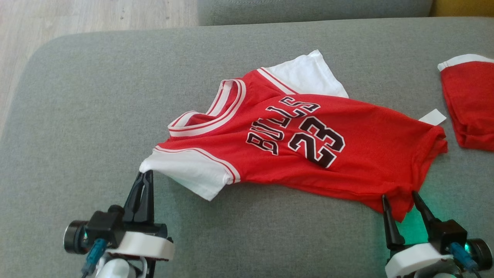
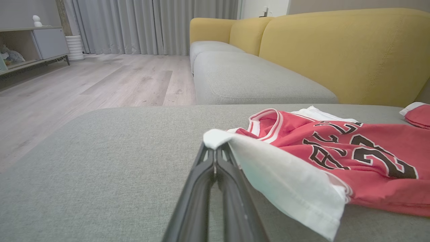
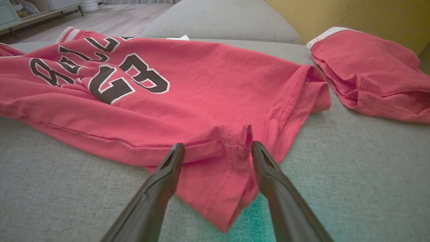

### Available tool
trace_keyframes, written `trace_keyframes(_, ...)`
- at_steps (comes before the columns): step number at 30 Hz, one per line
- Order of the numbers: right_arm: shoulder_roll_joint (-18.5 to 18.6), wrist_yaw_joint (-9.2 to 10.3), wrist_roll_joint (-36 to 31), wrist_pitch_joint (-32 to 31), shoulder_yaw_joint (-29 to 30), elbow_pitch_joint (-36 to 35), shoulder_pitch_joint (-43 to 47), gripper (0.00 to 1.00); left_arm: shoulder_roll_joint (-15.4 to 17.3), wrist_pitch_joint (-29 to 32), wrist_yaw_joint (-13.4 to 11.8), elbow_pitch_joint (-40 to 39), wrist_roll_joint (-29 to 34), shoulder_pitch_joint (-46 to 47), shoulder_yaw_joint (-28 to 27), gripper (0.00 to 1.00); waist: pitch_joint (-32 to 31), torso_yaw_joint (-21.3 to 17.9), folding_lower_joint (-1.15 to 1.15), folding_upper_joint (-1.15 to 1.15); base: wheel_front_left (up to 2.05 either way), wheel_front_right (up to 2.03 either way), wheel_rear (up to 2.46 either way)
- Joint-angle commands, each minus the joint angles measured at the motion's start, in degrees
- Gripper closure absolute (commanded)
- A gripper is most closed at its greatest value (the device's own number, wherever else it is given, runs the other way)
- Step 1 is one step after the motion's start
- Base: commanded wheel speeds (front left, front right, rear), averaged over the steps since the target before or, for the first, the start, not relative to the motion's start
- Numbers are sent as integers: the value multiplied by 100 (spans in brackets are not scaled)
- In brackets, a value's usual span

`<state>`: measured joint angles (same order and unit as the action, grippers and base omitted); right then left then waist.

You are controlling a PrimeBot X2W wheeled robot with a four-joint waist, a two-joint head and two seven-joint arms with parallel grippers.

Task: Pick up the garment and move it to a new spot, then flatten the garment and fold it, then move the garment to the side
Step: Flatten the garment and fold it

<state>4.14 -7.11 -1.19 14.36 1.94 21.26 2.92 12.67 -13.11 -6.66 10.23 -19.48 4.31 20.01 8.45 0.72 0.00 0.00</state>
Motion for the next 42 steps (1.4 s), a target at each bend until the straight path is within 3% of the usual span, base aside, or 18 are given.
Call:
trace_keyframes(1,22,-37,-51,63,-103,-115,-204,0,147,-20,-51,-182,37,190,-228,100,8,4,0,0,0,0,0)
trace_keyframes(5,1,-37,-37,63,-112,-90,-254,0,178,-31,-59,-174,18,207,-248,100,31,11,0,0,0,0,0)
trace_keyframes(7,-1,-37,-20,63,-134,-75,-284,12,193,-36,-58,-168,10,223,-256,100,48,18,0,0,0,0,0)
trace_keyframes(13,33,-37,3,63,-153,-27,-362,70,231,-45,-83,-159,-3,271,-276,100,113,55,0,0,0,0,0)
trace_keyframes(15,44,-37,8,63,-152,-14,-375,95,249,-48,-97,-148,-11,278,-292,100,122,63,0,0,0,0,0)
trace_keyframes(16,46,-37,7,63,-145,-11,-381,100,256,-50,-107,-143,-17,280,-304,100,124,64,0,0,0,0,0)
trace_keyframes(28,-2,-37,-124,63,23,-157,-295,100,311,-95,-228,-310,-120,171,-473,100,-196,-1,0,0,0,0,0)
trace_keyframes(34,-52,-37,-2,63,74,-1128,-75,100,321,-136,-223,-842,-305,170,-706,100,-584,-64,0,0,0,0,0)
trace_keyframes(38,8,-37,54,63,235,-1990,-71,100,370,18,-58,-1419,-525,374,-756,100,-843,-89,0,0,0,0,0)
trace_keyframes(42,323,-37,41,63,398,-2732,-418,100,490,337,158,-2064,-694,957,-767,100,-976,-118,0,0,0,0,0)
